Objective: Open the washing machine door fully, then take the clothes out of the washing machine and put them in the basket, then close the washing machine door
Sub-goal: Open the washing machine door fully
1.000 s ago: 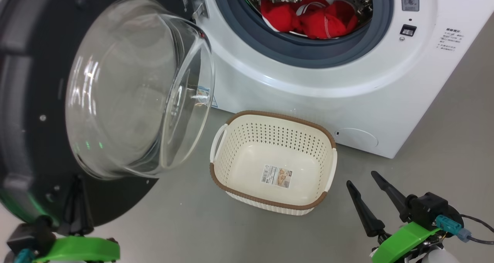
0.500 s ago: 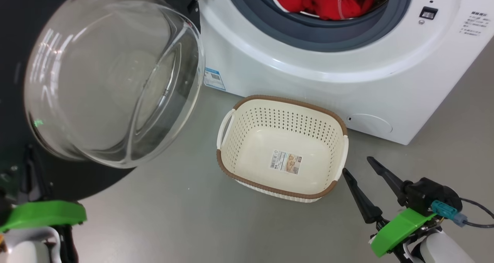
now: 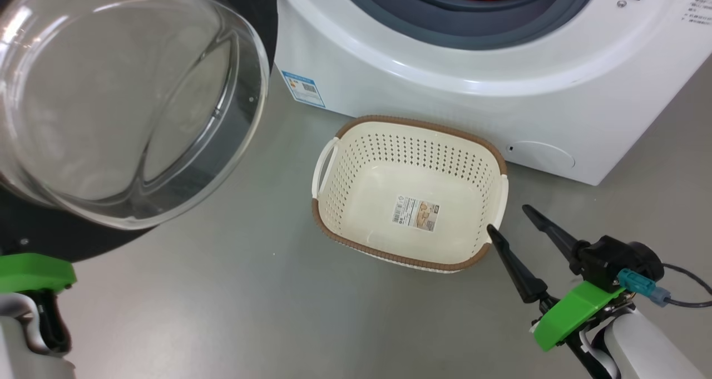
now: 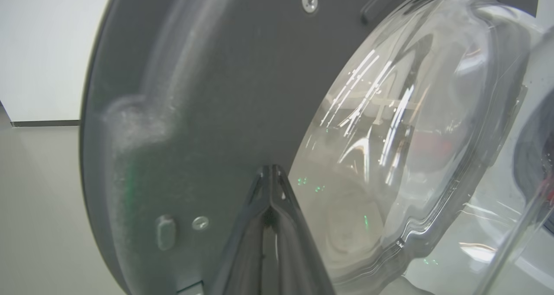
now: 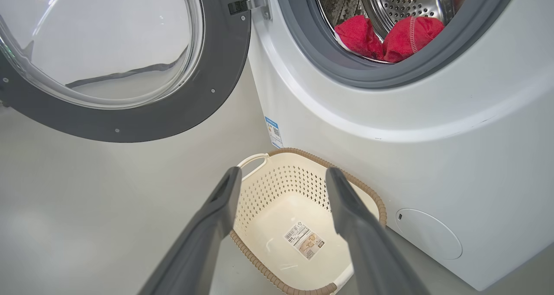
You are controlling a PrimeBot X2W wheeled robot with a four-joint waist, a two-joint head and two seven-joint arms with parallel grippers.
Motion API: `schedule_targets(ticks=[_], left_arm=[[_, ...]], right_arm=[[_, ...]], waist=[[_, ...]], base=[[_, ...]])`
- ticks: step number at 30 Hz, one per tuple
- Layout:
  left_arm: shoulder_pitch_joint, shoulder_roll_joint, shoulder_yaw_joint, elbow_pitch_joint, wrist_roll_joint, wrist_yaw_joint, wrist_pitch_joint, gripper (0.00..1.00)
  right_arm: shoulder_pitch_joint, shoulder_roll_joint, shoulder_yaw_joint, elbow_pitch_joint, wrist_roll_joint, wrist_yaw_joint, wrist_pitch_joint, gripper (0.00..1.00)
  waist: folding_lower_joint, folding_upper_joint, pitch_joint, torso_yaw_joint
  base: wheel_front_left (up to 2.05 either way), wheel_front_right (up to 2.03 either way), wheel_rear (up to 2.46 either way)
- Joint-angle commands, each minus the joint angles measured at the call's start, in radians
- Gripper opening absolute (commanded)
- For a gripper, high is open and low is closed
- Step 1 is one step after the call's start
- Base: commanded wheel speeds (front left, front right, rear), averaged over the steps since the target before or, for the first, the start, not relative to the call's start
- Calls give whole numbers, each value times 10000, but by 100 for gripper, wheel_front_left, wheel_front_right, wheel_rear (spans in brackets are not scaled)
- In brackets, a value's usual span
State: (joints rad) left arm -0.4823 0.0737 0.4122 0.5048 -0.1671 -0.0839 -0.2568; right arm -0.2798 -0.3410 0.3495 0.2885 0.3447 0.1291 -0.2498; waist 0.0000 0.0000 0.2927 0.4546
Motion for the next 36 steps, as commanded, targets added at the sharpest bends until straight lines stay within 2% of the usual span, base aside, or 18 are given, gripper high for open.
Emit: schedule_targets(ticks=[1,14,27,36], left_arm=[[-329,698,489,-11,104,-35,-49,0],[-1125,1335,1260,1106,443,-208,-49,0],[-1456,1606,1604,1810,646,-306,-49,0],[-1264,1576,1509,1856,715,-415,-49,0]], right_arm=[[-149,-66,244,-213,-30,16,-120,100],[-330,-336,273,-232,-13,16,-120,100],[-291,-297,289,-220,14,16,-120,100],[-156,-189,281,-179,43,16,-120,100]], waist=[[0,0,164,-42],[0,0,564,-101],[0,0,474,-181],[0,0,91,-152]], base=[[0,0,0],[0,0,0],[0,0,0],[0,0,0]])
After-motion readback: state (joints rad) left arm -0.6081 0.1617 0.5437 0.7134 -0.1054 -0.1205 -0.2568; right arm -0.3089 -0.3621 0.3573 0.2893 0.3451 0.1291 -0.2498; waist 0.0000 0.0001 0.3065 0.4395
